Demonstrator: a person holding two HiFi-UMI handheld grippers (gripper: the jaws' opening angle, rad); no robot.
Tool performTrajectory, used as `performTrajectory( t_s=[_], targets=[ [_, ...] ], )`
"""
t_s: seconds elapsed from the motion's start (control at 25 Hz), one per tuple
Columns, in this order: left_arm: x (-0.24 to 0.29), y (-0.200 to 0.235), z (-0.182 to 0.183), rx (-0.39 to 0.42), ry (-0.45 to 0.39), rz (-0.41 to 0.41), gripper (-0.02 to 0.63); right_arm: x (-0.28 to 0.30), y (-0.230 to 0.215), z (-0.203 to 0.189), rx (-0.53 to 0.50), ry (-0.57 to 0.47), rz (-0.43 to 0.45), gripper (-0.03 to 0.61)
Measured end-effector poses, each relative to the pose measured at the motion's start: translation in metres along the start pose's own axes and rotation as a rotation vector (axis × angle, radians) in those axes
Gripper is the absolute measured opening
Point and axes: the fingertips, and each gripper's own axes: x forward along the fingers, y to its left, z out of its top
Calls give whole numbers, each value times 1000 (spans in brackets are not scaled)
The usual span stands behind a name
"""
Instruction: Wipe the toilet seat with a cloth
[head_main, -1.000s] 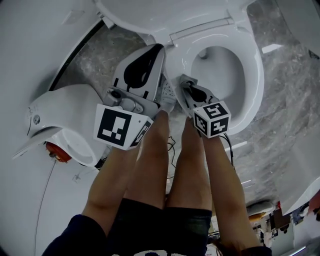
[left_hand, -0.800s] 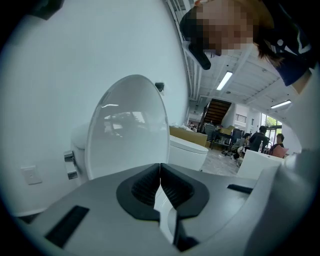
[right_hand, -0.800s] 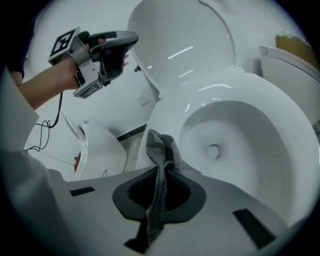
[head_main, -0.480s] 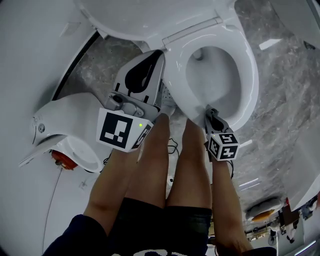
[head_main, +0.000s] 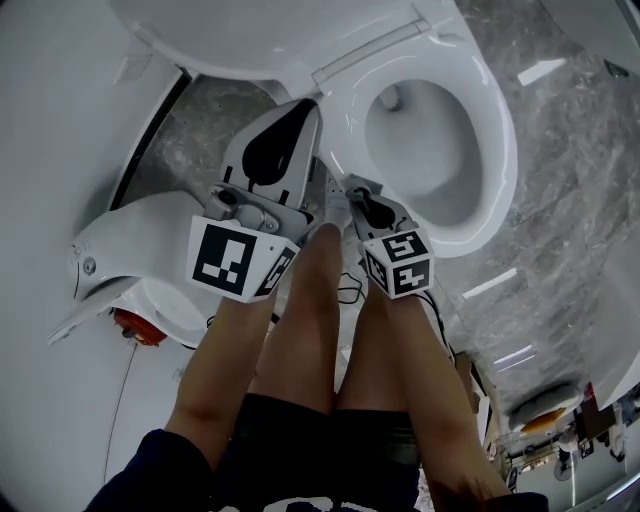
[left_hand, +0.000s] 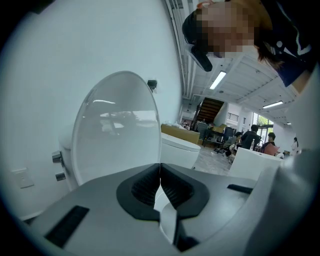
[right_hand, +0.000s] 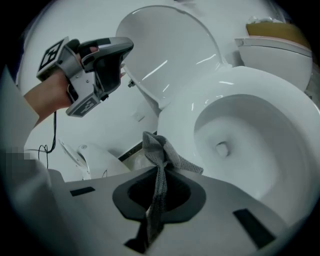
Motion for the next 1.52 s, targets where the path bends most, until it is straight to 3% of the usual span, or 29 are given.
performTrajectory(
  t_s=[0.12,0.24,0.4,0.52,0.84,1.0,1.12,1.28,1.4,1.52],
  targets=[
    [2,-5,0,6,5,-17,21,-34,-24,-37,31,34,-65,28],
    [5,-8,0,7,7,-30,21,-75,-62,-72,110,48,-185,28],
    [11,-10,2,4,-3,-42,21,-108,-97,-92,220,21,-307,28],
    [14,-9,-3,18,12,-54,21,-90,-79,-82,210,-8,-266,28],
    [17,-11,-2,21,10,-51,21,3,6,0,26,-87,-44,28],
    [15,-13,-7,35,28,-58,21,0,12,-16,-23,-12,-12,28],
    [16,-17,-7,36,29,-65,21,-33,-2,-59,-57,70,-46,28],
    [18,-18,-8,34,28,-72,21,-91,-47,-107,-2,107,-166,26],
    [20,-21,-9,35,27,-78,21,-125,-87,-121,87,82,-287,28],
    [21,-25,-8,37,26,-83,21,-119,-87,-113,82,71,-288,28]
  ],
)
